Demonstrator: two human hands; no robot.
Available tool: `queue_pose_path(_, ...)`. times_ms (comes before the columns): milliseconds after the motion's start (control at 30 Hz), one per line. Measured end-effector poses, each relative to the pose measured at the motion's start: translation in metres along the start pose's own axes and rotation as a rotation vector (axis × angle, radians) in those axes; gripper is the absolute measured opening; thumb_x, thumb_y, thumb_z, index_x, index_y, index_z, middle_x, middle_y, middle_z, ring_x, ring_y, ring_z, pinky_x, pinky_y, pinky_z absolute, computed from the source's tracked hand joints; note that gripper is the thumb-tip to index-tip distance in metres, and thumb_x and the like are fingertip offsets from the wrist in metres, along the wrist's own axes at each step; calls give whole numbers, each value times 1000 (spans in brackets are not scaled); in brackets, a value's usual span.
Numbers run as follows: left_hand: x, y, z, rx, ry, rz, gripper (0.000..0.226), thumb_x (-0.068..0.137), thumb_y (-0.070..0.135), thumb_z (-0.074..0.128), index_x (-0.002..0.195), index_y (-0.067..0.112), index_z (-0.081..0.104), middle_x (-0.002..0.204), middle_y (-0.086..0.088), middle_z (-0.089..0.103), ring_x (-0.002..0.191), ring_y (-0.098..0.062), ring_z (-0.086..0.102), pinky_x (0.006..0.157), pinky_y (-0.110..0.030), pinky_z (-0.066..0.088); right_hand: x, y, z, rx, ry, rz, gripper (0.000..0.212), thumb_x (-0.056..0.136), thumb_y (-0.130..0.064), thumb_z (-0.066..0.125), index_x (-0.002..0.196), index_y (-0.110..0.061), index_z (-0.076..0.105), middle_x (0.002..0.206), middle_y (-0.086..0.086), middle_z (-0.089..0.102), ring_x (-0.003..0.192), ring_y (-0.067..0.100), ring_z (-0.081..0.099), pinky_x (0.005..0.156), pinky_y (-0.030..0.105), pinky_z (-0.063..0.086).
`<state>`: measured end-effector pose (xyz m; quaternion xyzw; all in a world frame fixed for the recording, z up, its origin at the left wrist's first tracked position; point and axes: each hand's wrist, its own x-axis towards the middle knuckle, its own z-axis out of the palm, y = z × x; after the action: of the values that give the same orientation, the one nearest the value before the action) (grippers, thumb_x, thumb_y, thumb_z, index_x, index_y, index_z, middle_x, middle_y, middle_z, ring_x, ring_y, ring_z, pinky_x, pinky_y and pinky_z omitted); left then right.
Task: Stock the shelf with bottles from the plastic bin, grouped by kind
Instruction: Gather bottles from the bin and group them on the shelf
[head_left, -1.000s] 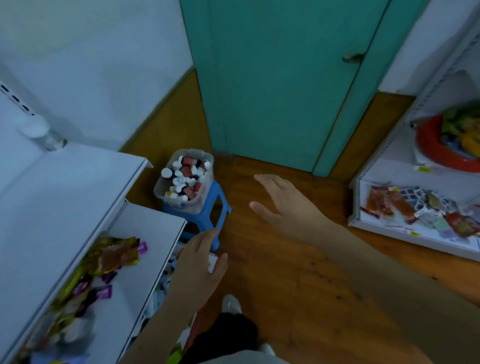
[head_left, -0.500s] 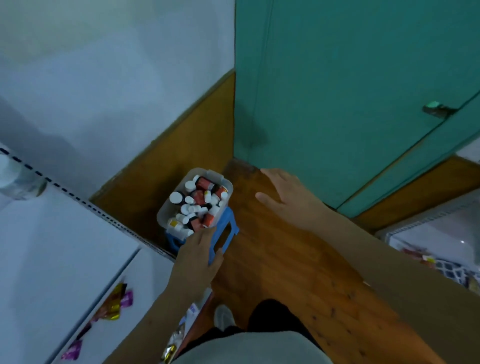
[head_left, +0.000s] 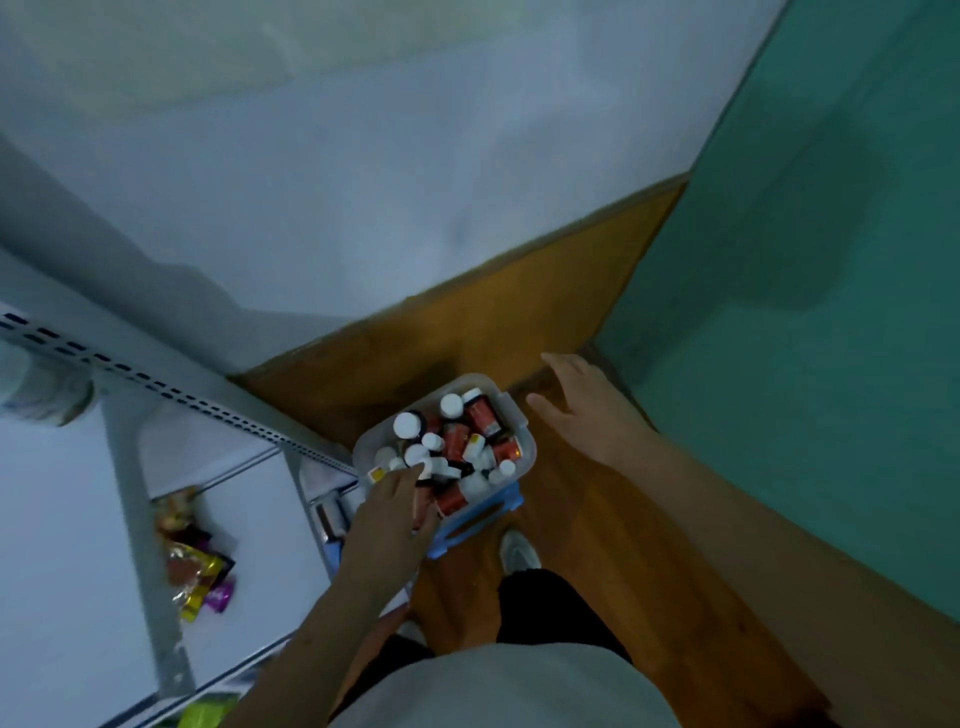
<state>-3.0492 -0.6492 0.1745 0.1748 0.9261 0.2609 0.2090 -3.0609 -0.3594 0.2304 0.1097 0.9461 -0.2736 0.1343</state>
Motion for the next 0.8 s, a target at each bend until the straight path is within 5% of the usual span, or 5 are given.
queue_pose_path(200,43,17,12,-122,76,-293,54,93,43,46,136,12,52,133,-14,56,121,-33,53,98,-38,43,75,27,22,25,-182,62,62,100,-45,48,148,-9,35,148,13,42,134,29,42,107,43,40)
queue_pose_path(333,69,7,21,-198,101,-412,49,95,34,54,136,10,52,134,-15,56,124,-31,52,100,-36,41,109,42,61,148,-270,158,41,98,-44,49,120,-9,56,114,11,63,107,29,61,88,43,50)
queue_pose_path(533,116,-35,54,-260,111,-603,44,97,23,58,135,3,50,129,-21,56,119,-36,53,91,-35,41,138,56,132,152,-399,242,18,96,-30,55,98,-12,53,93,9,61,93,29,63,70,32,42)
queue_pose_path(800,181,-99,106,-332,139,-719,52,94,36,60,132,2,51,127,-21,56,116,-37,53,92,-39,42,178,81,217,188,-339,382,33,98,-29,56,122,-7,54,108,10,63,97,25,60,72,23,33)
